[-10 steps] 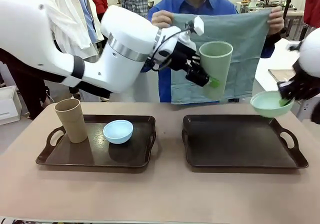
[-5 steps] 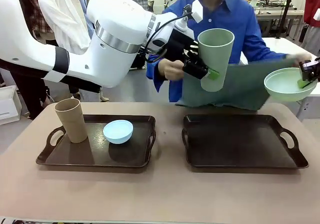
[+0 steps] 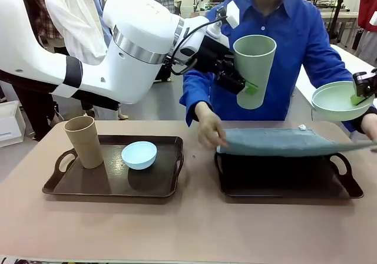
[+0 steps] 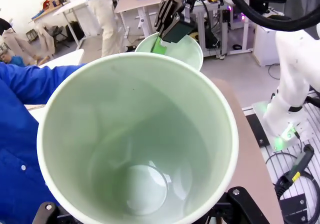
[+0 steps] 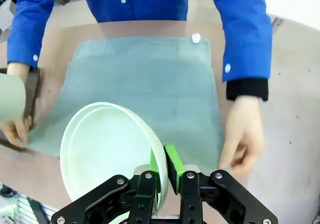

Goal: Set up a tray with a mat and arrange the tableware.
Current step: Pick up the Picnic Bowl and Reusable plastic cup from the Handle tray in front of the human's position and hold them in the air, then place the Picnic Bowl and Reusable plastic cup back onto the Handle tray in front of the human's position.

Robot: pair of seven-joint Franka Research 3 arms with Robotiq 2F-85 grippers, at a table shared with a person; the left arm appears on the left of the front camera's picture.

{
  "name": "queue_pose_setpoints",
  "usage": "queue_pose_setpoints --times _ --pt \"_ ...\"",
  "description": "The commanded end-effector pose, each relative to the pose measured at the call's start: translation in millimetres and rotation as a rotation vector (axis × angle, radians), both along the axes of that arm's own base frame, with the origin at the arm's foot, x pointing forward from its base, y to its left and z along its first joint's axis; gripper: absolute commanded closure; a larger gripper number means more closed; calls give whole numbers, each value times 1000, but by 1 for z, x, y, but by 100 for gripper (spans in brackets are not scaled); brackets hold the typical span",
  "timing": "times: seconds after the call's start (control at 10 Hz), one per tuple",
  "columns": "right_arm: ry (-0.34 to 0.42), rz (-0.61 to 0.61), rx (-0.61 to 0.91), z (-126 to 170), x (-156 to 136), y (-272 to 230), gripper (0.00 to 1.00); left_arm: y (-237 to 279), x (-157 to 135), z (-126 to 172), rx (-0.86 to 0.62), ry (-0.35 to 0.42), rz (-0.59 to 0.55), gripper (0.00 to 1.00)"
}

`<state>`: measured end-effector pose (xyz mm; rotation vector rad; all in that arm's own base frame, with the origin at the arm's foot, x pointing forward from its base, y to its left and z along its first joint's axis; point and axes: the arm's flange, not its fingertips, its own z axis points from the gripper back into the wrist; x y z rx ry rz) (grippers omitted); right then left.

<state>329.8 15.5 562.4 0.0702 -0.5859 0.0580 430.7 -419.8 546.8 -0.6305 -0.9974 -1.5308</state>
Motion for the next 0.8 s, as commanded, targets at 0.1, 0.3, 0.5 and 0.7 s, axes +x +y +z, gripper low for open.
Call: queue_pose_setpoints --times 0.1,0.3,0.5,0.7 --pt "-13 0 -4 1 1 1 100 1 1 2 -3 0 -2 73" --pt "-13 0 -4 1 1 1 100 1 1 2 -3 0 -2 73" --pt "-13 0 -4 1 1 1 100 1 1 2 -3 0 -2 73" --pt "-13 0 -4 1 1 1 100 1 1 2 -3 0 -2 73"
